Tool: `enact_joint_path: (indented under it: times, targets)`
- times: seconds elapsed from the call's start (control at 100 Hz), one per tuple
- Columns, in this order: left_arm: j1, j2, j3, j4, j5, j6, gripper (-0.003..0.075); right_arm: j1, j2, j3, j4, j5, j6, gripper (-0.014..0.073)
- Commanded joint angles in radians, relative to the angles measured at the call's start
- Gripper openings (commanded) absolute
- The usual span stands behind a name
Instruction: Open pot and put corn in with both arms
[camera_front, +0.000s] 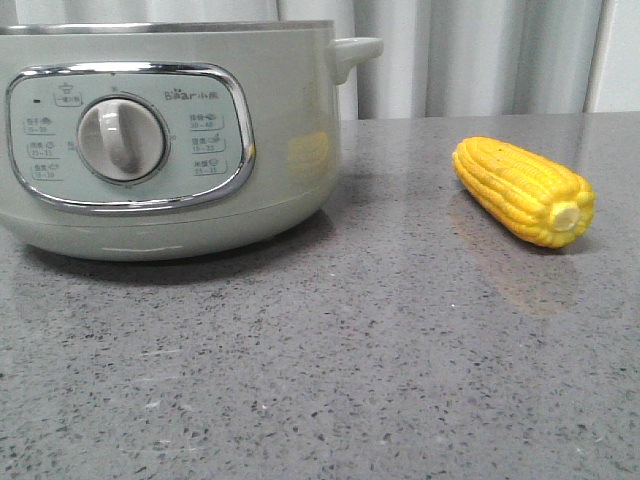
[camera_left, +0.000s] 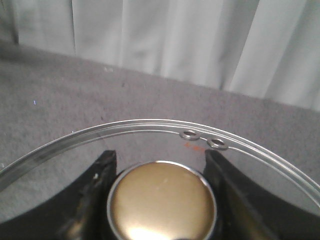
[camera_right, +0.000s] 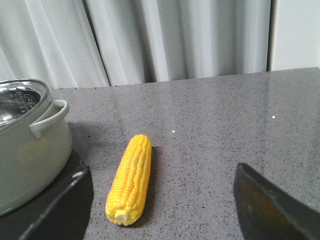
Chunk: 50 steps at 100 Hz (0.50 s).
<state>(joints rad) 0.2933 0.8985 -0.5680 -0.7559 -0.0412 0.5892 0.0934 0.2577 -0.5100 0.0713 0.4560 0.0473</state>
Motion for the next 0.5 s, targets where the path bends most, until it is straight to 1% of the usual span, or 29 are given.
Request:
enact_joint_path:
  times: [0.0, 0.14, 0.36, 0.43, 0.49]
  targets:
    - [0.002, 0.028, -0.013, -0.040, -0.070, 0.001, 0.0073, -0.006, 0.020, -0.035, -0.009, -0.093, -0.007, 0.0504]
    - [0.002, 0.088, -0.003, -0.042, -0.038, 0.001, 0.0073, -0.006, 0.020, -0.035, -0.009, -0.099, -0.007, 0.0504]
    - [-0.013, 0.158, -0.003, -0.034, -0.038, 0.001, 0.0078, -0.006, 0.020, -0.035, -0.009, -0.099, -0.007, 0.0504]
    - [-0.013, 0.179, -0.003, -0.034, -0.025, 0.001, 0.0100, -0.006, 0.020, -0.035, -0.009, -0.099, -0.007, 0.0504]
    - [-0.013, 0.197, -0.003, -0.034, -0.015, 0.001, 0.0144, -0.006, 0.020, -0.035, -0.009, -0.099, -0.007, 0.0504]
